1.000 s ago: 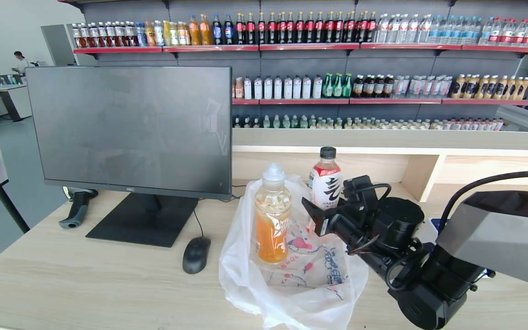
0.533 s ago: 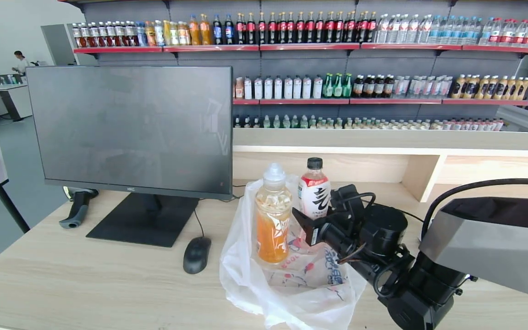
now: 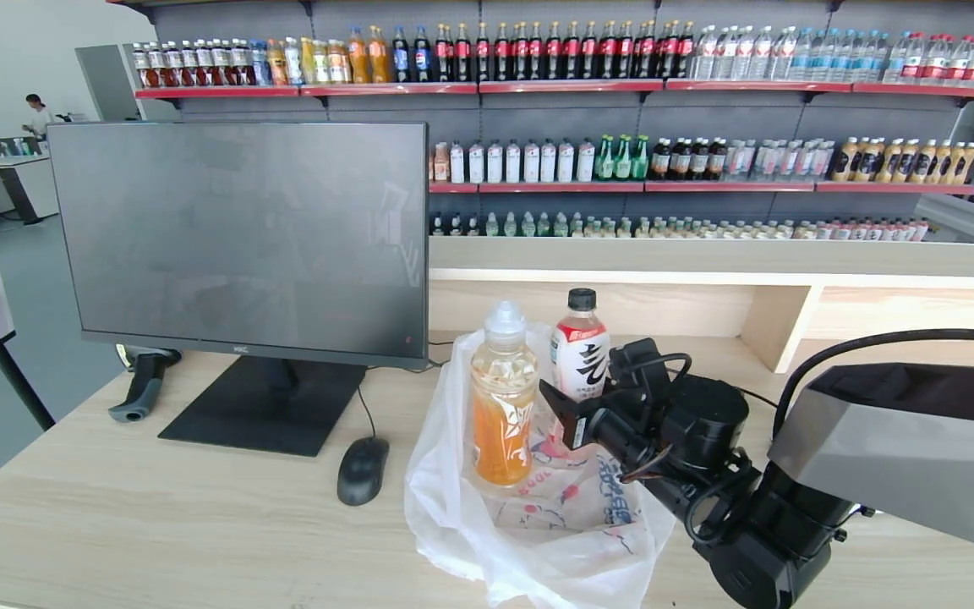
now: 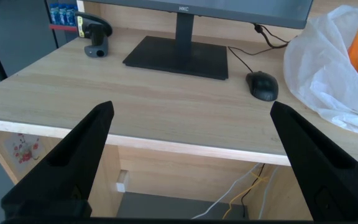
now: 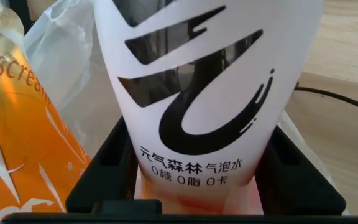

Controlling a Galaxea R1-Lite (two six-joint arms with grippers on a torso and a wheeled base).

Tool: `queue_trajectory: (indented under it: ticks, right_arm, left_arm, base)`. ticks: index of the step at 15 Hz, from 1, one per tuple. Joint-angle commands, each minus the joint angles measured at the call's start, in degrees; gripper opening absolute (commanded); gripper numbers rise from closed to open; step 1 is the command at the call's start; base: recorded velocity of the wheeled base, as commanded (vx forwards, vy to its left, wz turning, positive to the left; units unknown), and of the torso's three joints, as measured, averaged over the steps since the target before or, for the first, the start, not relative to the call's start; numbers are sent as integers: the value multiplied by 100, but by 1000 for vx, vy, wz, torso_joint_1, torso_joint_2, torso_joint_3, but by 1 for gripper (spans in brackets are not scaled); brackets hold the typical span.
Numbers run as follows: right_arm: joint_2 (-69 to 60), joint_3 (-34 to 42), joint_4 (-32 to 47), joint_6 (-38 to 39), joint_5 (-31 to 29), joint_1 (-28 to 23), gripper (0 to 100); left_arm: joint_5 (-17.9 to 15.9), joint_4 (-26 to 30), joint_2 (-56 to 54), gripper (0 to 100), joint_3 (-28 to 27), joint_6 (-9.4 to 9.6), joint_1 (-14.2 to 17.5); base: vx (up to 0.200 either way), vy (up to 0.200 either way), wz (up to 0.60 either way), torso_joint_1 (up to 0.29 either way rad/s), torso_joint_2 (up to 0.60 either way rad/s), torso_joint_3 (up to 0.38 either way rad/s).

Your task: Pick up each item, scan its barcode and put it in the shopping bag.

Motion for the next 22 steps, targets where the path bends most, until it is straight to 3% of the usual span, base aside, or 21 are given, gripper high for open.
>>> queue_trajectory:
  ticks: [1, 13, 14, 19, 22]
  right_arm:
    - [16, 284, -9, -16, -2, 1, 0]
    - [51, 513, -9, -51, -2, 1, 0]
    - [16, 548, -9, -51, -2, 1, 100]
    - [-213, 601, -9, -165, -2, 1, 100]
    - [-643, 1049, -9, -218, -2, -8, 100]
  left_arm:
    - [1, 0, -2, 100, 0, -1, 1]
    - [1, 0, -2, 100, 0, 16, 1]
    - [1, 0, -2, 100, 0, 16, 1]
    - [1, 0, -2, 100, 0, 8, 1]
    - [1, 0, -2, 100, 0, 25, -7]
  base:
    - [0, 0, 0, 0, 0, 0]
    - [0, 0, 0, 0, 0, 0]
    - [0, 0, 0, 0, 0, 0]
    - [0, 0, 0, 0, 0, 0]
    - [0, 0, 0, 0, 0, 0]
